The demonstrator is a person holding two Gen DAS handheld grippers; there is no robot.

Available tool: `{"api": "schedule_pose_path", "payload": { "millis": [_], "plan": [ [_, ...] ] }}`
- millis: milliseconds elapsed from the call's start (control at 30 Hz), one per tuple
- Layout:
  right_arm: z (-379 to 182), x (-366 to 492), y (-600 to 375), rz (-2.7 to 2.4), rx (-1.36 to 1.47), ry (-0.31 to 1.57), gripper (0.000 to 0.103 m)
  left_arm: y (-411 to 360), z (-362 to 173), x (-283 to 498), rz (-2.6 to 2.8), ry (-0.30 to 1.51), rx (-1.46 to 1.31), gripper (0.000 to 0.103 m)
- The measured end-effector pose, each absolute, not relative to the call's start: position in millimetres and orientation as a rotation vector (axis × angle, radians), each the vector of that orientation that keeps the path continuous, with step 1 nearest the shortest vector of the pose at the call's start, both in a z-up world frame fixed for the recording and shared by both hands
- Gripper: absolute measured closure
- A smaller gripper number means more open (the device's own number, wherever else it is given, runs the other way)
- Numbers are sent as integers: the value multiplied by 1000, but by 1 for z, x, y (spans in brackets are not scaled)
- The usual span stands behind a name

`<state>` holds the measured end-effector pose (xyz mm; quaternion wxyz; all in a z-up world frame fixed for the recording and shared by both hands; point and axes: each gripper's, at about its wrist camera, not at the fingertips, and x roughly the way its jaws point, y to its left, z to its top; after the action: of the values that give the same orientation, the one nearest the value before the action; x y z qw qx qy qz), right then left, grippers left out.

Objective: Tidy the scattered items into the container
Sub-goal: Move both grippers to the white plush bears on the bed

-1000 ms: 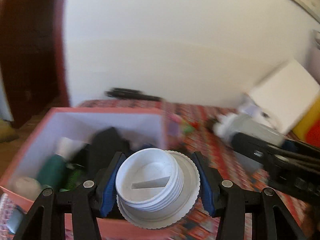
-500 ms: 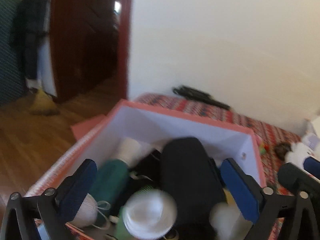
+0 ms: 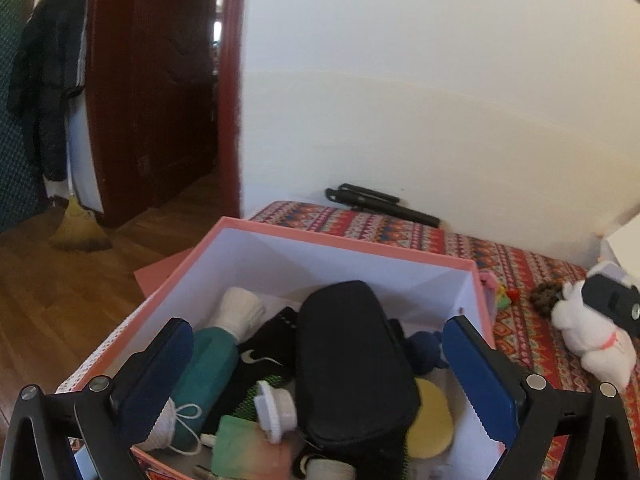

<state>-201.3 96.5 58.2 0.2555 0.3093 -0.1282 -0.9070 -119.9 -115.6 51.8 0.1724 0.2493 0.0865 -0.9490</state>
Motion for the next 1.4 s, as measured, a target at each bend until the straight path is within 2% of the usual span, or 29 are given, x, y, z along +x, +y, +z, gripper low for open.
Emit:
{"api": "schedule_pose_path", "payload": {
  "millis": [433,733,1200,1300,1400],
  "plan": [
    [38,-222,211,-2572,889,-590,7,-37,34,-141,-2802,54,787,1],
    [23,-228,291,-2674,909,-676,7,18,27,-153,-2918,75,834,1],
    [6,-244,440,-2805,910,-837,7,177,-13,-179,-3079,-162,949,1],
    [-6,-257,473,-2759,901,-954,6,203,-21,-199,-3131,-69,1019,1],
    [-24,-271,515,-2593,859,-1203,3,208,-33,-231,-3166,218,1150,1]
  ]
}}
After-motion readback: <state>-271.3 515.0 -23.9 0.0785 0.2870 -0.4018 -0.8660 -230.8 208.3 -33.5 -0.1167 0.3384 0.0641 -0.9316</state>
